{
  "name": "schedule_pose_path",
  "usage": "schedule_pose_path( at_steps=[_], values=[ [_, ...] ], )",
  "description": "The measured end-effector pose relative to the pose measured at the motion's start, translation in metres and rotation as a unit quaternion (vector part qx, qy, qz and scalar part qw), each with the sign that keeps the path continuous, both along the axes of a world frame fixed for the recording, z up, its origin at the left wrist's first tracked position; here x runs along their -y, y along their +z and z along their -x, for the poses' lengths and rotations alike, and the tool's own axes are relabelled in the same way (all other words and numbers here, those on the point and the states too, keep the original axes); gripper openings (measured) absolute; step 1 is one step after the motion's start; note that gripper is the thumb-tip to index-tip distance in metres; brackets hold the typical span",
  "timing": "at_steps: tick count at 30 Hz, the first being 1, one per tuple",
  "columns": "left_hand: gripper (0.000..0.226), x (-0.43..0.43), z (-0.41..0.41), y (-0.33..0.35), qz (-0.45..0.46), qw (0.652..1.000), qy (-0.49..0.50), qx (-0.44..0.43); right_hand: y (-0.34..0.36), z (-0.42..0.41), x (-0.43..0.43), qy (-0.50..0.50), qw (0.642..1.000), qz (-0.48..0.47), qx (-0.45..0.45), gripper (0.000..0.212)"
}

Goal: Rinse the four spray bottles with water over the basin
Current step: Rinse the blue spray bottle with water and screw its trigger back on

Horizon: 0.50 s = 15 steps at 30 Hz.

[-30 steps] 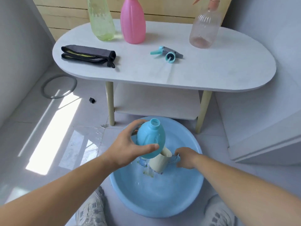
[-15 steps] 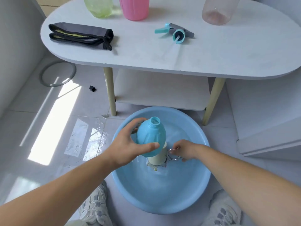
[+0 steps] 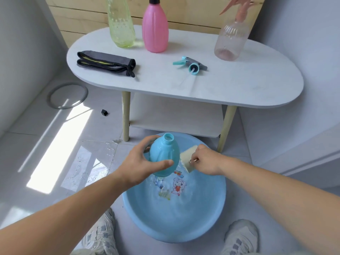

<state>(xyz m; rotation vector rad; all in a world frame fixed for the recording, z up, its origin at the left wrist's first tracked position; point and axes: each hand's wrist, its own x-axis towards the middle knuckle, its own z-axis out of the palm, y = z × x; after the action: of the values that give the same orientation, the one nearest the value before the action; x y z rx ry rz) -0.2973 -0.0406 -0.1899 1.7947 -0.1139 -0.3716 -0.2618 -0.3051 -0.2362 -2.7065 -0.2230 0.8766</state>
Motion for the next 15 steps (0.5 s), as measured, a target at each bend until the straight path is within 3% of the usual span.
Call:
schedule_pose_path(
  at_steps=[5, 15],
  values=[
    [0.079, -0.001, 0.005, 0.016, 0.006, 1.0, -0.002, 0.021, 0.032, 0.021, -0.003, 0.134, 0.986, 0.06, 0.08, 0.027],
    [0.084, 0.002, 0.008, 0.041, 0.013, 0.999, 0.004, 0.038, 0.092, 0.052, -0.003, 0.19, 0.955, 0.052, 0.223, 0.028]
  ],
)
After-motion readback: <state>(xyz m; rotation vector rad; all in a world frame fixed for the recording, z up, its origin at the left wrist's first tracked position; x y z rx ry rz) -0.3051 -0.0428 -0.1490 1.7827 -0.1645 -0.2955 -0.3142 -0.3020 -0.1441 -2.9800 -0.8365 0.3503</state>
